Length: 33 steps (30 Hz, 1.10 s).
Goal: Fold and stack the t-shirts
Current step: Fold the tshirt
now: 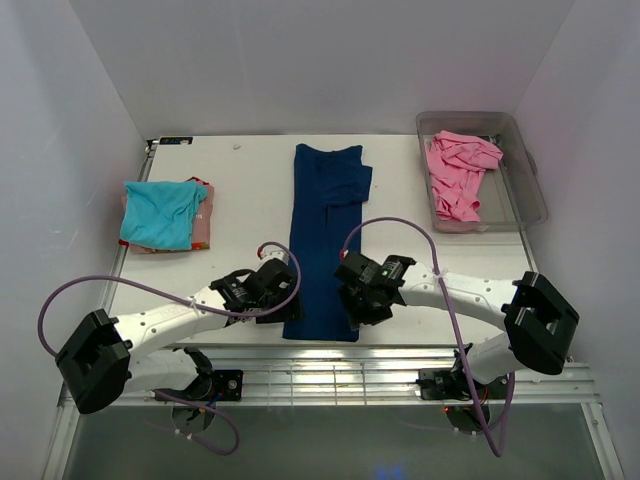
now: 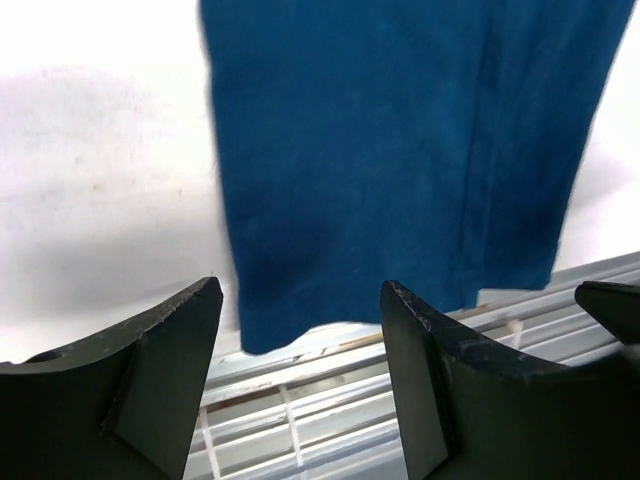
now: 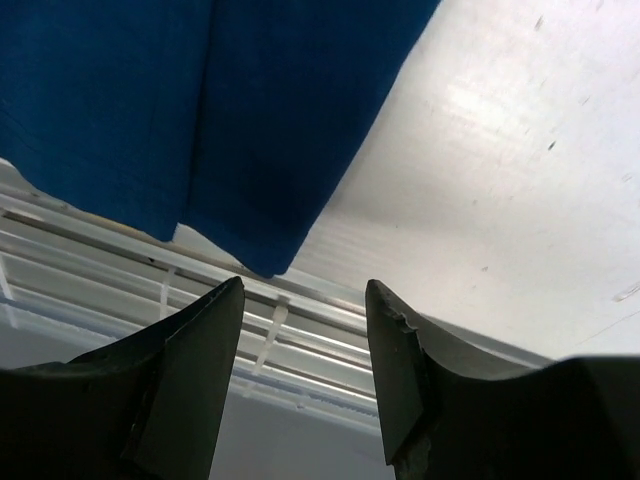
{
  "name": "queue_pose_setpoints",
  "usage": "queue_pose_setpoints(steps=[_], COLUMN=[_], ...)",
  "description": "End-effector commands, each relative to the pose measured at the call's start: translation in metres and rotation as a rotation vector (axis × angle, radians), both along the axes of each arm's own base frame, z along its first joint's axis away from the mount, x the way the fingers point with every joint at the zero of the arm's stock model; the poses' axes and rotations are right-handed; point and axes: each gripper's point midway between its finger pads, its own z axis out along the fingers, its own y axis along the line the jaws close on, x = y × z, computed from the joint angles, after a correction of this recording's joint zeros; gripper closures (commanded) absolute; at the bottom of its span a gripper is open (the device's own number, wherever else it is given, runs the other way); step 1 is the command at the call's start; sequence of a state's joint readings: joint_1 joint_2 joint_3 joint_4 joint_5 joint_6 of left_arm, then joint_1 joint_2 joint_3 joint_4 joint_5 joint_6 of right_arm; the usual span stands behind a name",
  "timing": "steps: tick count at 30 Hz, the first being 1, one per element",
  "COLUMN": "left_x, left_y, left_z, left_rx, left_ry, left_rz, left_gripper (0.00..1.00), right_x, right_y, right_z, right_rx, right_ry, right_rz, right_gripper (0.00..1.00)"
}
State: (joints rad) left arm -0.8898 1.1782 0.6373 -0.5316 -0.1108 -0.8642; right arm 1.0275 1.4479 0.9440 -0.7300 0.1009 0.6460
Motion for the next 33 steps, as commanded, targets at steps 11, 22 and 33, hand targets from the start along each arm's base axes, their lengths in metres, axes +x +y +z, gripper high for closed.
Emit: queue_pose_setpoints(steps=[11,22,33], left_x=[-0.033,-0.037,-0.045], left_y=[0.008,0.005,0.006], left_z=[-0.019,-0.035,-0.044], left_rx=[-0.011,0.049,0.075], left_ry=[0.083,0.125,0.157], left_rz=[0.024,0.012,0.021], left_gripper=[0.27,0.31,0.75], right_x=[-0.026,-0.024,-0.03], right_y=[0.012,0.021,0.017], right_z=[-0.014,-0.029,-0.04], right_rx=[0.071,0.069,0.053], right_ry=[0.049,0.065,0.089], right_rz=[-0.048,-0.018,-0.001], right_gripper=[0.43,0.45,0.7])
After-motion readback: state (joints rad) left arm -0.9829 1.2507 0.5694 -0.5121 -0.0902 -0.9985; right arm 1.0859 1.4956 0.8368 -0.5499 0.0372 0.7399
